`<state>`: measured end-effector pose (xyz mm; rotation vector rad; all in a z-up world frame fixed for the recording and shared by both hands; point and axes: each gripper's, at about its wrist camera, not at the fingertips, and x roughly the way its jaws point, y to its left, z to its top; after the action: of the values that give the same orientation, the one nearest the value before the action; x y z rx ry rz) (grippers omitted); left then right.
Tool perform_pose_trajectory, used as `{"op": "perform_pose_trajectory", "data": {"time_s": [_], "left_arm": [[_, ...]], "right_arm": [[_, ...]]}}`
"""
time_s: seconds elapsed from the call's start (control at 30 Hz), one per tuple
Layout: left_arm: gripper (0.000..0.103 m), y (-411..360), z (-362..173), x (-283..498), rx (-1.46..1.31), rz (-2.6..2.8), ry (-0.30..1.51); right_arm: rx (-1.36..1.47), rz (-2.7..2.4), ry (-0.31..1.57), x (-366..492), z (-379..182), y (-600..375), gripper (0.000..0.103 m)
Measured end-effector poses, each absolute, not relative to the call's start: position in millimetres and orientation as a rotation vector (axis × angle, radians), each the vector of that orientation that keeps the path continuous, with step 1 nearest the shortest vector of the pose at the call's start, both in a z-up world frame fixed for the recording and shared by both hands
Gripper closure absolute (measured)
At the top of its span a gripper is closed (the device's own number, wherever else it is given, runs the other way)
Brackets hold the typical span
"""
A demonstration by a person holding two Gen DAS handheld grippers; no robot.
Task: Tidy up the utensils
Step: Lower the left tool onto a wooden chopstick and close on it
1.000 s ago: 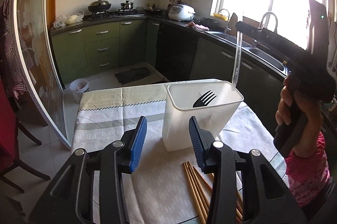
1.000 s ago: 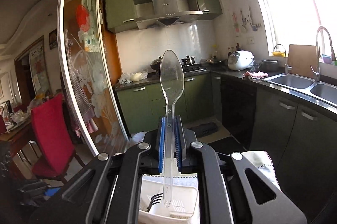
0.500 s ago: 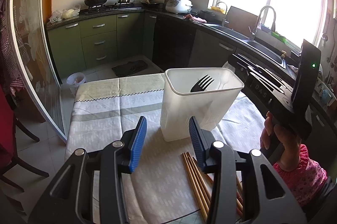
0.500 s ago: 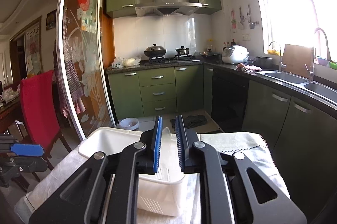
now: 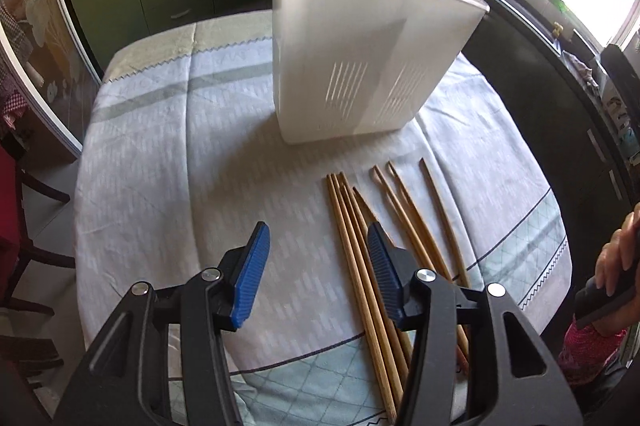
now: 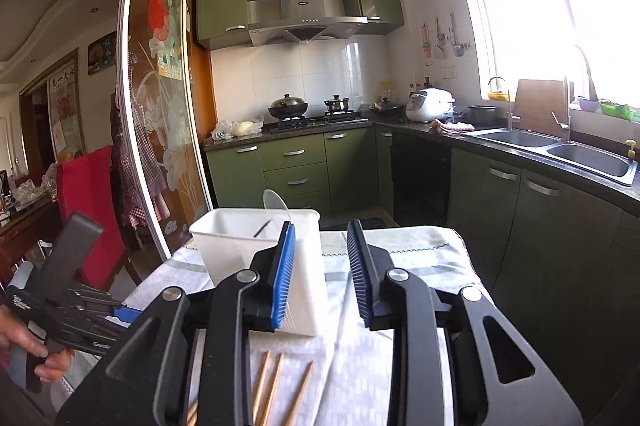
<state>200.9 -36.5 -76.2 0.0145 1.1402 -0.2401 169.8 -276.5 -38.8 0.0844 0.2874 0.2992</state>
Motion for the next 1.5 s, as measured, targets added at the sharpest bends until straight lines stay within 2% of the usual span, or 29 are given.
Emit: {"op": "perform_pose_trajectory", "data": {"time_s": [0.07,0.13,0.2,1.07,1.17,1.2,1.5], "left_arm": [[0.055,-43.5,-89.3,204.6,0.041,-0.220,1.184],[0.066,-46.8,-100.2,208.3,0.052,-0.200,1.217],[0.073,-49.9,-109.0,212.2,0.051,-0.189,1.253],[0.074,-90.8,-139.6,252.8,0.088,-0.081,1.371],[0.085,-90.5,-136.6,259.8,0.078,-0.080,1.375],[0.095,-90.1,-136.1,260.8,0.072,-0.082,1.379],[0.097,-78.1,-125.2,252.3,0.031,-0.083,1.333]], "right_arm": [[0.092,0.293,0.314,160.9,-47.4,-286.4,0.075],[0.106,0.291,0.341,155.6,-54.4,-295.6,0.075],[0.124,0.290,0.357,150.8,-61.7,-305.4,0.064],[0.237,0.270,0.403,138.8,-74.8,-349.1,0.063],[0.241,0.266,0.406,137.7,-75.7,-351.5,0.063],[0.244,0.263,0.408,137.5,-75.8,-353.0,0.063],[0.243,0.272,0.434,140.4,-74.9,-353.2,0.063]]}}
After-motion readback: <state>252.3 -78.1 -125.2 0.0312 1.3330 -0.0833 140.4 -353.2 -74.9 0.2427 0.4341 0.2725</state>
